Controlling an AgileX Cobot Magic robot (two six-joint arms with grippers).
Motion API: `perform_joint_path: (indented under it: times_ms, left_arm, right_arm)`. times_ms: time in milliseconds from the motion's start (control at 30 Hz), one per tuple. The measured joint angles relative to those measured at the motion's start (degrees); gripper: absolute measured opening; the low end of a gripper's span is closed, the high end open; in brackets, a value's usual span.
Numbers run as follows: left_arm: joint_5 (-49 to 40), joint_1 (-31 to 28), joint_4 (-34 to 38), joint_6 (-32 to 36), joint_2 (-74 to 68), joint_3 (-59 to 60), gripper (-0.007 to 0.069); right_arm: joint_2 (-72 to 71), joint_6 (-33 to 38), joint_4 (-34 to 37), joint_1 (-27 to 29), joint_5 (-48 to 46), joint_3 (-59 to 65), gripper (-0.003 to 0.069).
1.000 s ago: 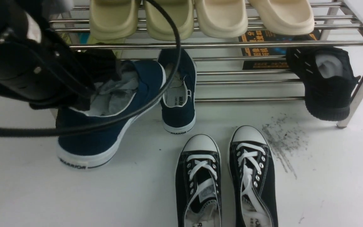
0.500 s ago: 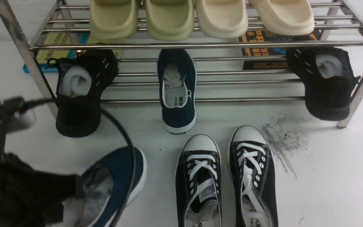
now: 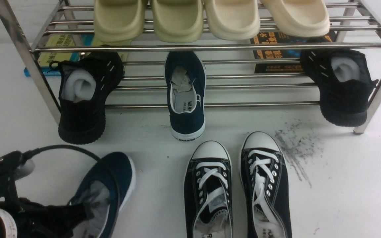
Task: Take the shoes off the shelf with your hand on the white table.
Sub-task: 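Set the held shoe down on the floor in front of the rack with the left gripper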
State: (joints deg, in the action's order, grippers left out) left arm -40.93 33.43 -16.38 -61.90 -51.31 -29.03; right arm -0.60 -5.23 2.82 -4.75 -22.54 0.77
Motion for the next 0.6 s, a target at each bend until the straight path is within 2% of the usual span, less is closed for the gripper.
perform_joint_path:
  times_ms: [67,167,267,467,600]
  left_arm:
    - [0.36,0.00,-6.34,-5.88,-0.05,0.54,0.0049]
    - [0.31,0.00,-10.61,-10.14,-0.79,0.63,0.0049]
    - [0.86,0.00,-11.75,-11.71,-2.23,0.63,0.0049]
    - [2.29,0.00,-11.26,-11.55,-4.34,0.63,0.0049]
    - [3.54,0.00,-6.34,-6.02,-5.85,0.63,0.0050]
  right_arm:
    - [0.00,0.00,0.00,0.00,0.00,0.00,0.0237]
    - [0.00,0.00,0.00,0.00,0.00,0.00,0.0237]
    - [0.00,0.00,0.00,0.00,0.00,0.00,0.0237]
    - [0.00,0.00,0.00,0.00,0.00,0.00,0.0237]
    - [0.00,0.00,0.00,0.00,0.00,0.00,0.0237]
